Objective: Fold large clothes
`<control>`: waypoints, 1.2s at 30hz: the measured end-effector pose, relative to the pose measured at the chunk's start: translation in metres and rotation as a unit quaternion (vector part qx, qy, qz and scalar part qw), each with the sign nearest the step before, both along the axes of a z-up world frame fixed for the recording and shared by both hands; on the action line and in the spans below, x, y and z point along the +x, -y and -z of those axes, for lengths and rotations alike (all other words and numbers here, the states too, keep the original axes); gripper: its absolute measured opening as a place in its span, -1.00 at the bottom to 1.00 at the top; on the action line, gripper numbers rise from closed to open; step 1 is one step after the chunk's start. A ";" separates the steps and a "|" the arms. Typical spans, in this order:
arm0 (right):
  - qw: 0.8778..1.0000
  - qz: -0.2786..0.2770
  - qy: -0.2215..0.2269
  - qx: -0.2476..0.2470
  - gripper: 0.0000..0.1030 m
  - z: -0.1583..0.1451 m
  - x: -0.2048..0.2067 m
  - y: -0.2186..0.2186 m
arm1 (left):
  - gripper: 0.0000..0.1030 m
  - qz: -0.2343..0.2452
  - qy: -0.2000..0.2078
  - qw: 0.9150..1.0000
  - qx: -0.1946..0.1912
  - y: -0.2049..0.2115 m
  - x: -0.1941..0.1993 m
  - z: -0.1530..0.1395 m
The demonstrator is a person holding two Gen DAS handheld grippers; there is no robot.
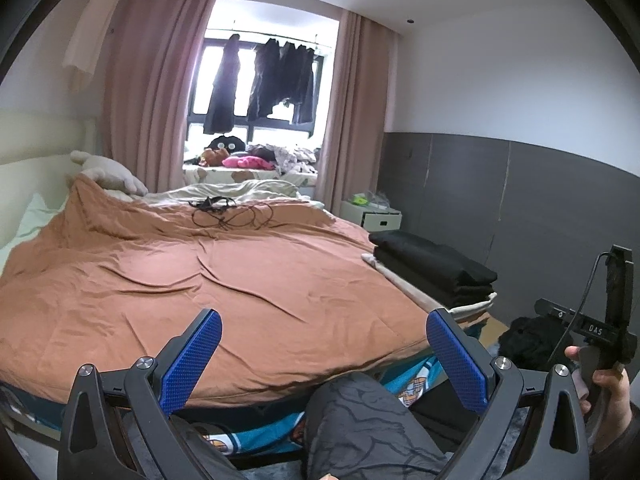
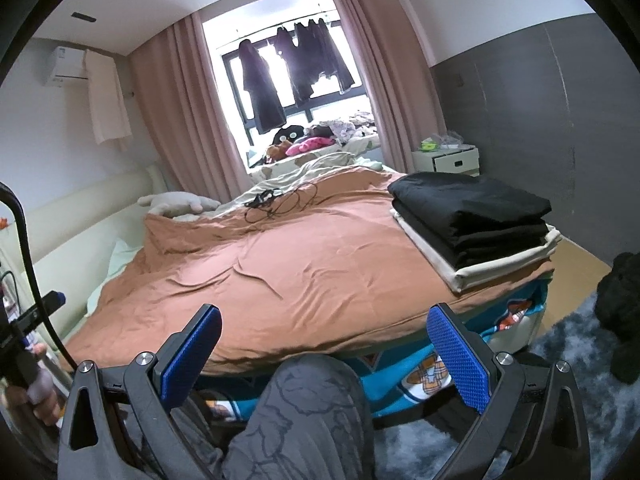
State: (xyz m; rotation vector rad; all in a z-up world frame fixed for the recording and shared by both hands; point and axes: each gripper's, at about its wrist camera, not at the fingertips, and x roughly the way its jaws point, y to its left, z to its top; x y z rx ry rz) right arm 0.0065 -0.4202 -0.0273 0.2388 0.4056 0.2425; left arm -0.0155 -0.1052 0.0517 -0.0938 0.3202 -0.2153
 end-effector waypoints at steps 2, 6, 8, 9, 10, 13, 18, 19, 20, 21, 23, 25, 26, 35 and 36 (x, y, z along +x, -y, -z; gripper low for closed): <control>1.000 -0.001 0.000 -0.001 1.00 0.001 0.001 -0.003 | 0.99 0.000 0.002 1.000 0.002 0.002 0.000 -0.001; 1.000 -0.005 -0.003 -0.001 1.00 0.003 0.000 -0.005 | 0.99 0.001 0.000 1.000 0.005 0.005 -0.002 -0.001; 1.000 -0.006 -0.003 -0.003 1.00 0.003 0.000 -0.007 | 0.99 0.000 -0.001 1.000 0.008 0.006 -0.002 0.000; 1.000 -0.006 -0.003 -0.002 1.00 0.003 0.000 -0.007 | 0.99 -0.002 -0.001 1.000 0.009 0.006 -0.002 0.000; 1.000 -0.007 -0.004 -0.002 1.00 0.003 0.000 -0.007 | 0.99 -0.004 -0.001 1.000 0.009 0.006 -0.003 0.000; 1.000 -0.010 -0.003 -0.002 1.00 0.004 -0.002 -0.008 | 0.99 -0.007 -0.004 1.000 0.009 0.007 -0.001 0.000; 1.000 -0.010 -0.002 -0.004 1.00 0.005 -0.001 -0.007 | 0.99 -0.008 -0.004 1.000 0.009 0.008 -0.001 0.000; 1.000 -0.010 -0.001 -0.003 1.00 0.005 -0.001 -0.007 | 0.99 -0.007 -0.004 1.000 0.009 0.008 -0.001 0.001; 1.000 -0.011 -0.001 -0.002 1.00 0.005 -0.002 -0.007 | 0.99 -0.007 -0.004 1.000 0.009 0.009 -0.001 0.001; 1.000 -0.012 0.000 -0.002 1.00 0.005 -0.001 -0.006 | 0.99 -0.007 -0.005 1.000 0.010 0.009 -0.001 0.001; 1.000 -0.013 0.000 -0.003 1.00 0.005 -0.001 -0.005 | 0.99 -0.007 -0.004 1.000 0.011 0.009 -0.003 0.000; 1.000 -0.013 0.000 -0.003 1.00 0.005 -0.001 -0.005 | 0.99 -0.006 -0.004 1.000 0.011 0.009 -0.003 0.001; 1.000 -0.013 0.000 -0.003 1.00 0.005 -0.001 -0.006 | 0.99 -0.006 -0.003 1.000 0.011 0.009 -0.003 0.000; 1.000 -0.012 0.001 -0.003 1.00 0.005 -0.002 -0.006 | 0.99 -0.005 -0.008 1.000 0.006 0.004 -0.004 0.002; 1.000 -0.012 0.000 -0.003 1.00 0.005 -0.001 -0.006 | 0.99 -0.005 -0.007 1.000 0.006 0.004 -0.004 0.002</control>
